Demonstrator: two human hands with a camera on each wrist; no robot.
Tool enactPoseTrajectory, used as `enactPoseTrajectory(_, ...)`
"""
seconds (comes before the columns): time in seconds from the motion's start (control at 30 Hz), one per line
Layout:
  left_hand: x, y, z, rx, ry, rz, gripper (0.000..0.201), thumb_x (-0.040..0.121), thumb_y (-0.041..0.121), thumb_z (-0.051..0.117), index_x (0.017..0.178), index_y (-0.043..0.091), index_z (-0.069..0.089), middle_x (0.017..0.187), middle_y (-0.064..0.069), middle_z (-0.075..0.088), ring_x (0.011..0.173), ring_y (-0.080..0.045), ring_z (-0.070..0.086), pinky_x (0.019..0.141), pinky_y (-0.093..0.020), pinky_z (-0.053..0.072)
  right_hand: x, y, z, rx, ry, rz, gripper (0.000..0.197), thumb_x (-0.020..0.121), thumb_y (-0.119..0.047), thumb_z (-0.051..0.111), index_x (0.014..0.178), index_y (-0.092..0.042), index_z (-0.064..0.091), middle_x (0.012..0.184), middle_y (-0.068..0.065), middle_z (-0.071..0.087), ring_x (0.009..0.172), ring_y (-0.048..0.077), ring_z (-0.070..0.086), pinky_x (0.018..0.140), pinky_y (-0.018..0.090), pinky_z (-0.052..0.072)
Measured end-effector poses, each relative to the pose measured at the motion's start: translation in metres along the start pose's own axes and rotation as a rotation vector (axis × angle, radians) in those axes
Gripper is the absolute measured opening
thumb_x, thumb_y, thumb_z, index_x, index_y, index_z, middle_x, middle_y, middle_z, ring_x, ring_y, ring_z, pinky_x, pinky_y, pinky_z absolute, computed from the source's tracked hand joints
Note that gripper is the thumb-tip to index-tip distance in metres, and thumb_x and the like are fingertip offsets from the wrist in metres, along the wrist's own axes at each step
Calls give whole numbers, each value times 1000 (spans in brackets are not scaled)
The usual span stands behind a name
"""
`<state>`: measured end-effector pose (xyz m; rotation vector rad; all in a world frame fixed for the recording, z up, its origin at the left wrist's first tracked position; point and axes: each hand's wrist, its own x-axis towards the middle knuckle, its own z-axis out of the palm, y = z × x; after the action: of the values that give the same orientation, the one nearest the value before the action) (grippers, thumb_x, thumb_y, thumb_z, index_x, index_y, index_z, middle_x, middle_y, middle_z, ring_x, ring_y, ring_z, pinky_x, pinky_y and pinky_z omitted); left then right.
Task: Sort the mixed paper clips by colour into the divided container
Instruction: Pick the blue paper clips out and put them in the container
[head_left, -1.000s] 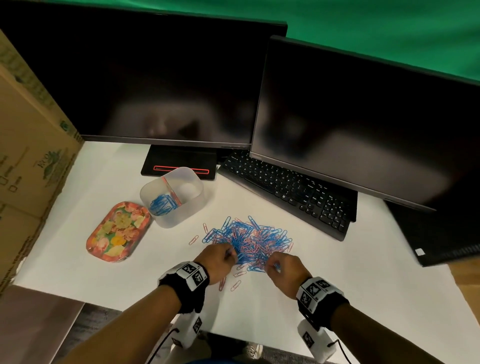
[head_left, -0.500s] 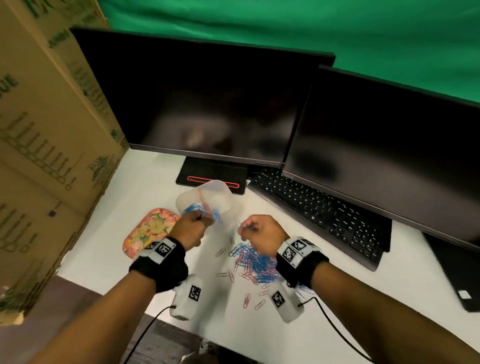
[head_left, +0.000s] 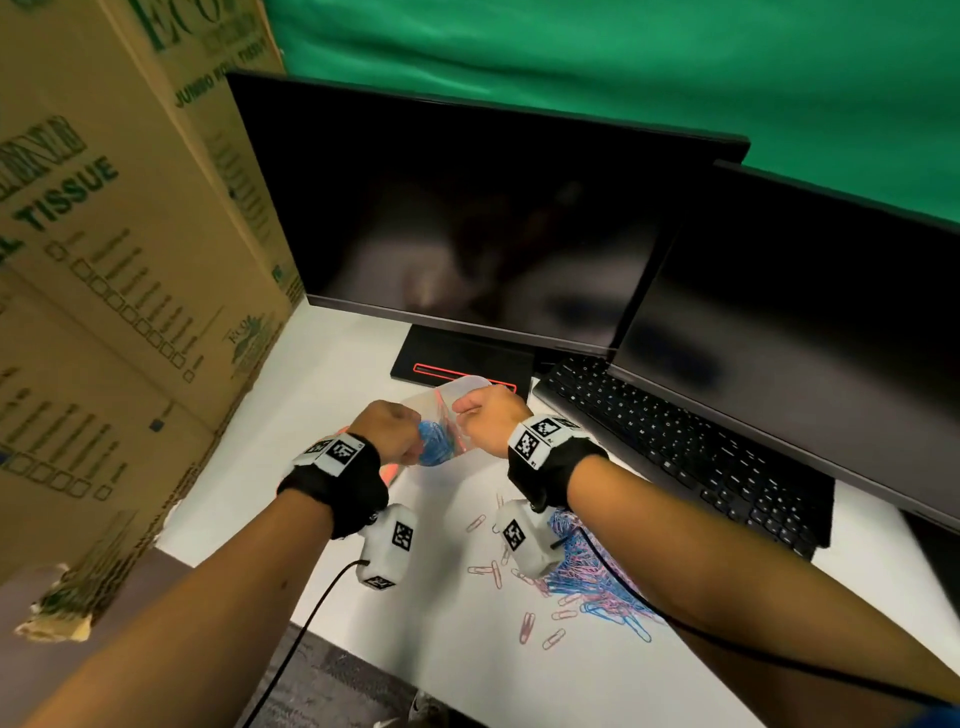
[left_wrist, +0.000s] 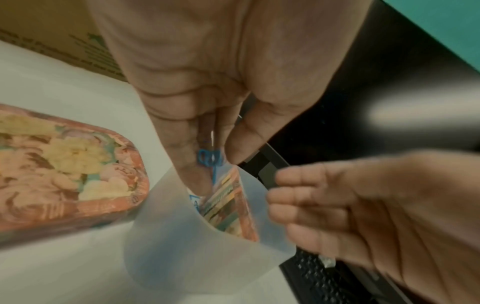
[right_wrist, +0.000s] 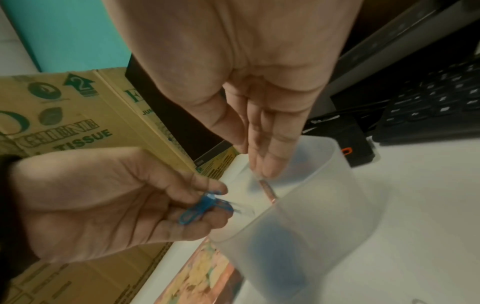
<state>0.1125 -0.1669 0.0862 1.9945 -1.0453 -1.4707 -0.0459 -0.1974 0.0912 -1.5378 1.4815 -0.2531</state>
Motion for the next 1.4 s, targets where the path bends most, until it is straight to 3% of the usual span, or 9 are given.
enactPoseTrajectory(0.1, 6, -4, -4, -58, 20, 32, 25, 80, -12, 55, 93, 10, 58, 99, -19, 63, 88, -32, 64, 87, -41, 55, -9, 25, -16, 78, 40, 3, 30, 77, -15, 52, 96, -24, 73, 109, 5, 70, 106, 30, 64, 97, 43, 51)
enactPoseTrajectory(0.17, 8, -4, -4, -85, 36, 14, 28, 78, -10, 57, 97, 10, 61, 108, -23, 67, 100, -36, 66, 92, -45, 54, -21, 46, -30, 155, 56, 6, 25, 76, -13, 53, 89, -27, 70, 95, 3, 68, 95, 29, 66, 90, 39, 53)
enactPoseTrajectory(0.27, 1, -3, 1, -80, 94, 67, 26, 81, -4, 57, 99, 12, 65, 104, -24, 68, 98, -36, 66, 92, -48, 54, -56, 79, -49, 305, 101, 88, 32, 86, 9, 46, 106, -5, 67, 88, 7, 67, 79, 21, 64, 77, 35, 52)
enactPoseTrajectory(0.47, -34, -18, 59, 196, -42, 333, 24, 78, -5, 57, 78, 16, 67, 73, -3, 66, 66, -20, 60, 54, -20, 48, -126, 160, -60, -156, 150, 200, 20, 93, -19, 51, 93, -18, 71, 96, 7, 72, 86, 23, 67, 71, 27, 54)
enactPoseTrajectory(0.6, -48, -36, 115, 530, -179, 508, 21, 78, 7, 58, 78, 25, 68, 77, 4, 70, 70, -13, 65, 70, -19, 50, -152, 187, -42, -363, 121, 208, 33, 87, -31, 34, 69, -19, 60, 84, 7, 67, 80, 26, 59, 68, 26, 41)
enactPoseTrajectory(0.73, -51, -50, 158, 881, -282, 614, 31, 82, 11, 55, 108, 25, 66, 110, 2, 63, 101, -19, 61, 85, -25, 48, -162, 217, -27, -224, 206, 231, 19, 82, -15, 57, 68, -29, 59, 74, -5, 66, 75, 18, 63, 68, 20, 45)
enactPoseTrajectory(0.87, -41, -58, 171, 1066, -237, 599, 40, 84, 18, 60, 123, 27, 57, 126, 1, 49, 117, -23, 52, 92, -34, 47, -168, 231, -22, -160, 253, 255, 19, 80, -19, 60, 67, -31, 57, 78, -7, 70, 73, 16, 65, 72, 24, 52)
enactPoseTrajectory(1.17, -33, -69, 160, 1018, -115, 604, 12, 85, 25, 57, 92, 29, 66, 105, 5, 56, 104, -19, 55, 78, -31, 50, -155, 212, -23, -207, 178, 168, 15, 82, -18, 54, 81, -29, 64, 82, -3, 67, 82, 20, 64, 76, 30, 54)
enactPoseTrajectory(1.4, -31, -63, 147, 705, -59, 434, 18, 77, 16, 61, 66, 31, 59, 82, 3, 71, 81, -21, 66, 73, -27, 54, -121, 172, -19, -353, 155, 126, 19, 88, -27, 53, 104, -29, 62, 105, -2, 67, 96, 22, 63, 85, 30, 52)
